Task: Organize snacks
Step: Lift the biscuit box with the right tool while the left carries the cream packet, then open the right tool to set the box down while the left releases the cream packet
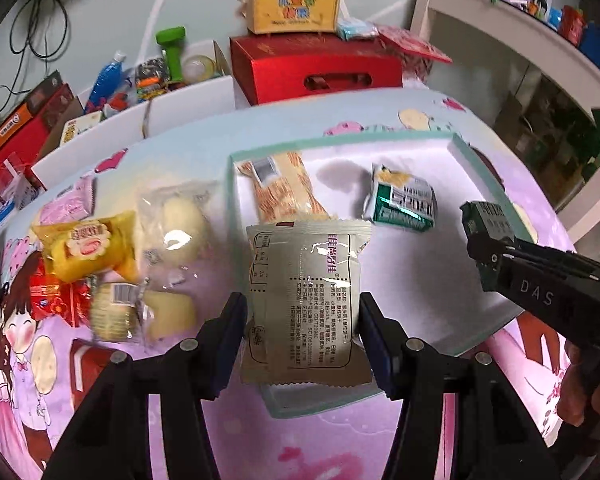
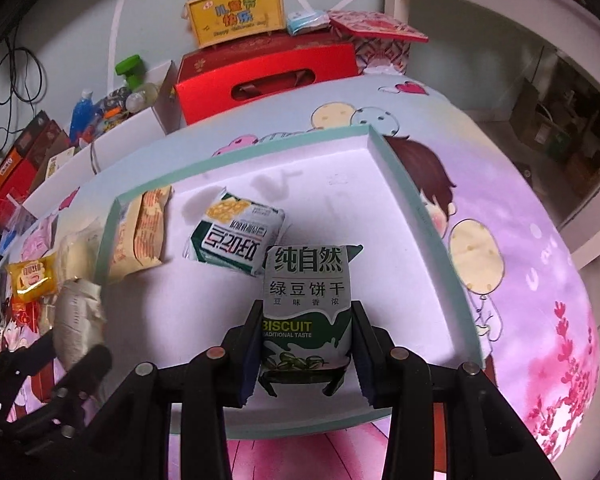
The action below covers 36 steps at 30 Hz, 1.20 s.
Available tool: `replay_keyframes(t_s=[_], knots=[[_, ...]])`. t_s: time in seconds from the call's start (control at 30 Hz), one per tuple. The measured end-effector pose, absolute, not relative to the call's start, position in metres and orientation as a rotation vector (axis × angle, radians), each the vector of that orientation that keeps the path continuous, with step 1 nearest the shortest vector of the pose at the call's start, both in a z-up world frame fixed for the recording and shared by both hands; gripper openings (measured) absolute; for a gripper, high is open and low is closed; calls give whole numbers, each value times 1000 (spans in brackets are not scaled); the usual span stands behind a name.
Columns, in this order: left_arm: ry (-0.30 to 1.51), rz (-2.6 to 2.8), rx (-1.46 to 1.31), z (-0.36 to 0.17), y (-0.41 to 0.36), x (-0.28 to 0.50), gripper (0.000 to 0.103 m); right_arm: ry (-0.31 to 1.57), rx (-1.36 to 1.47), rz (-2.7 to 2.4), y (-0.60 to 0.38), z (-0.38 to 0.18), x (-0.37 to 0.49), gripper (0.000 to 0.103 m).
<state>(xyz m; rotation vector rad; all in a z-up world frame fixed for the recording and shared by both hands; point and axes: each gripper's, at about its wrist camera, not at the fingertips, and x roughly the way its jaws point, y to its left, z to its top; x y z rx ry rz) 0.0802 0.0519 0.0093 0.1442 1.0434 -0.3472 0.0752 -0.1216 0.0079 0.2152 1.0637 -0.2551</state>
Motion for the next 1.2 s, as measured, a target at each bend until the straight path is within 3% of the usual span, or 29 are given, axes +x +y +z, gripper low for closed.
replay_keyframes(t_s=[0.67,0.77,0.8,0.83,0.93,1.07,1.2], knots=[[1140,-363,201,-36,27,85,58,1141,195,-216,-110,-18,86,43],[1131,-359,209,-33,26,84,66,1142,190,-221,-110,-16,87,43],[1124,-358,219,-30,26,83,74,1138,187,-225,-111,-14,88,44],[1114,-360,223,-26,25,82,77,1130,186,-231,-111,-12,87,46],[1084,-365,222,-14,28,79,77,1091,193,-242,-113,-1,84,56],[1060,-345,211,0,36,78,77,1071,191,-246,-112,7,81,56],[1032,-281,174,11,56,81,93,1068,193,-250,-109,8,81,82]])
